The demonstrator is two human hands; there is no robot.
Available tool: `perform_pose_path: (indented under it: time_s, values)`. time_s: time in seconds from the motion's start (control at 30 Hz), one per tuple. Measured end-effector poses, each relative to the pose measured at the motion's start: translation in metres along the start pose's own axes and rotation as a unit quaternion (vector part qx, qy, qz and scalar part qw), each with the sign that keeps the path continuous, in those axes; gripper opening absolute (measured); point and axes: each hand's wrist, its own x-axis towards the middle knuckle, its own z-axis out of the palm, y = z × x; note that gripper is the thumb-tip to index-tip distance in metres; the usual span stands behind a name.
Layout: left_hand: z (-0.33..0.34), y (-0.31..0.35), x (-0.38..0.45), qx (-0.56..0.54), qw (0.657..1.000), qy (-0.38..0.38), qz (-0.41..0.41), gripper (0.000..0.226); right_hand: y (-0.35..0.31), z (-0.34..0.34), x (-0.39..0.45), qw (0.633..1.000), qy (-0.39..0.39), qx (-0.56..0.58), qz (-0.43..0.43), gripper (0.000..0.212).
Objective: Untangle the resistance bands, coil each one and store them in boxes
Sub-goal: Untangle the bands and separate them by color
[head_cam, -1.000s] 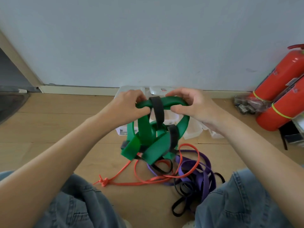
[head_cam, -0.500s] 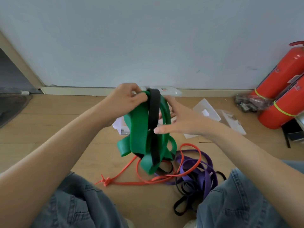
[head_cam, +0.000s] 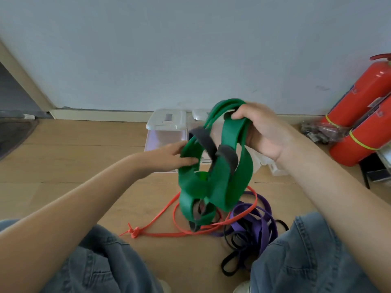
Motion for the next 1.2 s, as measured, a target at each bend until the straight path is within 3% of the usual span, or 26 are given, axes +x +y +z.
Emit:
perform_pose_path:
  time_s: [0.07,0.13,0.2,0.23,0.3,0.4,0.47,0.57,0.63,0.73,0.8,0.9,0.97,1.03,1.1,1.2]
  values:
    - [0.003,-0.004,-0.001,-0.131,0.989,-0.048,-0.041,0.05,-0.004,-0.005,0.0,0.995,0.057,0.08,0.002,0.016]
    - [0.005,-0.006,0.0,-0.278,0.955,-0.078,-0.06,0.053,-0.007,-0.01,0.001,0.982,0.11,0.156,-0.005,0.012]
    - [0.002,-0.005,0.001,-0.34,0.934,-0.087,-0.065,0.055,-0.007,-0.012,0.003,0.976,0.133,0.173,-0.015,0.011]
    - [0.0,-0.005,0.001,-0.342,0.933,-0.088,-0.065,0.052,-0.006,-0.014,0.004,0.981,0.145,0.13,-0.022,0.01]
    - [-0.007,-0.004,-0.002,-0.306,0.946,-0.075,-0.073,0.04,-0.001,-0.019,0.007,0.979,0.184,-0.077,-0.05,0.008]
    - [-0.015,0.0,-0.01,-0.122,0.987,-0.033,-0.103,0.026,0.004,-0.03,0.01,0.912,0.202,-0.348,-0.079,0.016]
    - [-0.016,0.002,-0.014,-0.044,0.991,-0.007,-0.129,0.028,0.006,-0.032,0.009,0.879,0.133,-0.457,-0.036,0.019]
    - [-0.022,0.01,-0.015,-0.113,0.987,0.027,-0.112,0.033,0.014,-0.029,0.005,0.812,-0.005,-0.583,0.019,0.042]
    - [-0.026,0.018,-0.018,-0.152,0.982,0.045,-0.098,0.027,0.017,-0.024,0.001,0.828,-0.061,-0.557,0.006,0.057]
    - [-0.03,0.025,-0.017,-0.169,0.979,0.068,-0.088,0.026,0.005,-0.019,-0.006,0.926,-0.17,-0.334,0.041,0.055]
    - [-0.031,0.028,-0.016,-0.2,0.973,0.082,-0.083,0.029,0.001,-0.014,-0.009,0.946,-0.223,-0.228,0.058,0.056]
    - [-0.033,0.033,-0.019,-0.298,0.95,0.052,-0.081,0.036,0.014,0.008,-0.01,0.927,-0.156,-0.339,-0.033,0.075]
    - [-0.034,0.034,-0.021,-0.34,0.938,0.007,-0.073,0.04,0.029,0.022,-0.006,0.879,-0.112,-0.451,-0.105,0.089]
    - [-0.038,0.032,-0.022,-0.365,0.929,-0.017,-0.056,0.046,0.034,0.026,-0.004,0.847,-0.051,-0.511,-0.135,0.077]
    - [-0.041,0.029,-0.023,-0.339,0.94,-0.001,-0.029,0.065,0.026,0.017,-0.001,0.86,0.039,-0.491,-0.131,0.049]
    - [-0.023,0.032,-0.023,-0.2,0.979,0.028,0.015,0.093,0.012,0.006,0.0,0.914,0.05,-0.384,-0.118,0.028]
